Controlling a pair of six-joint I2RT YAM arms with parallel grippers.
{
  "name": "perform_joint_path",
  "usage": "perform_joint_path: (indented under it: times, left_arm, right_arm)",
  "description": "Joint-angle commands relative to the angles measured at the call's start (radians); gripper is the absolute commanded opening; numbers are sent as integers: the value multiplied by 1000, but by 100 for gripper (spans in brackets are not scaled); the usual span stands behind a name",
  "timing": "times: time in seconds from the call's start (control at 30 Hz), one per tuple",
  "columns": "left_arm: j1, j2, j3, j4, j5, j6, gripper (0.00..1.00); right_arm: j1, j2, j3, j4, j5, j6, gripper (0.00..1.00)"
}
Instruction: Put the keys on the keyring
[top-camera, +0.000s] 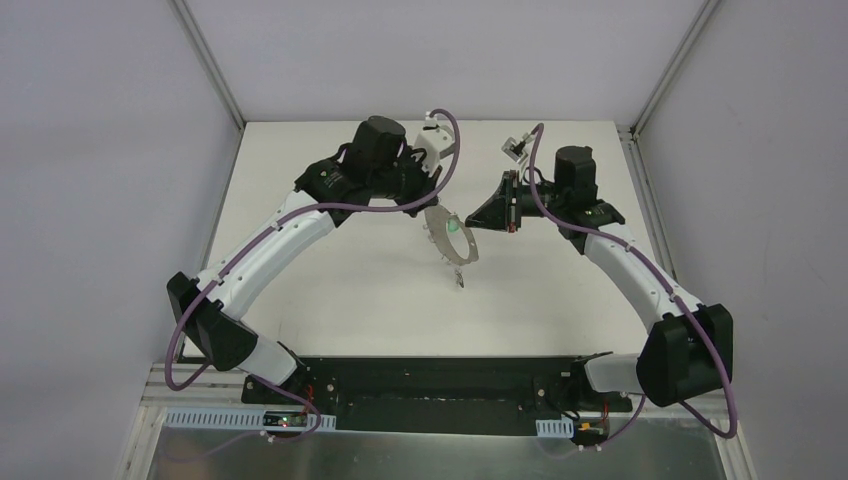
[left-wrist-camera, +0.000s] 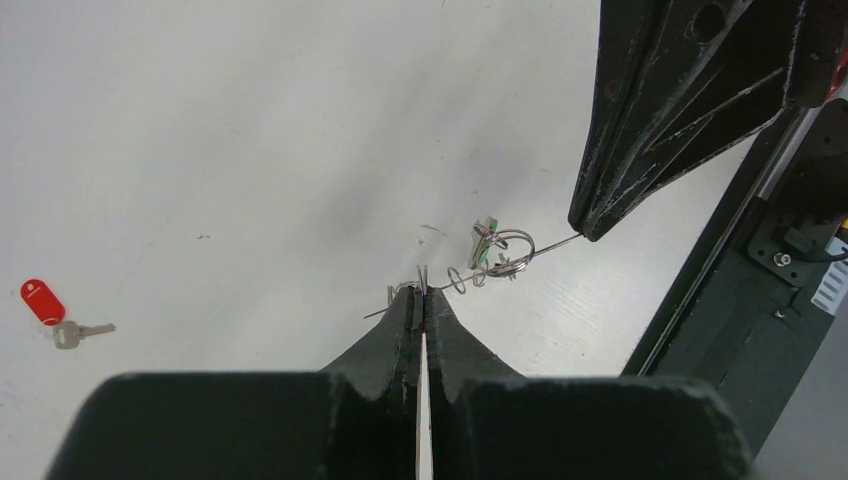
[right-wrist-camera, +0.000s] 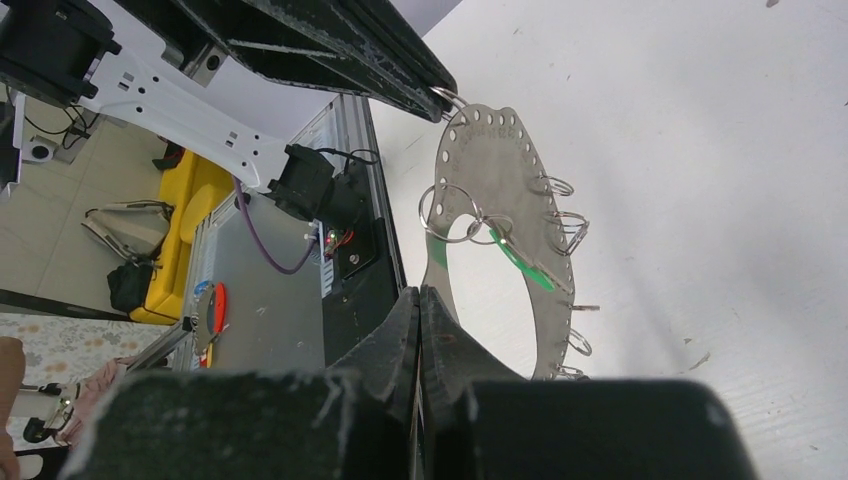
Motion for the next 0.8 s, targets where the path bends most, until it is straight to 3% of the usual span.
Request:
perform_joint_path:
  times: [0.0,0.33,0.77]
  left_arm:
    - [-19,-39,-4,26,-17,51,0]
    - [-19,-59,-20,8,-24,124,0]
    - [-31,-35,-17,40,-52,102,0]
  right_arm:
    - [-12,5,-2,78,-34,29,0]
    - [-32,-4,-23,107,-47,45,0]
    - [-34,-6,-50,182,-61,109,0]
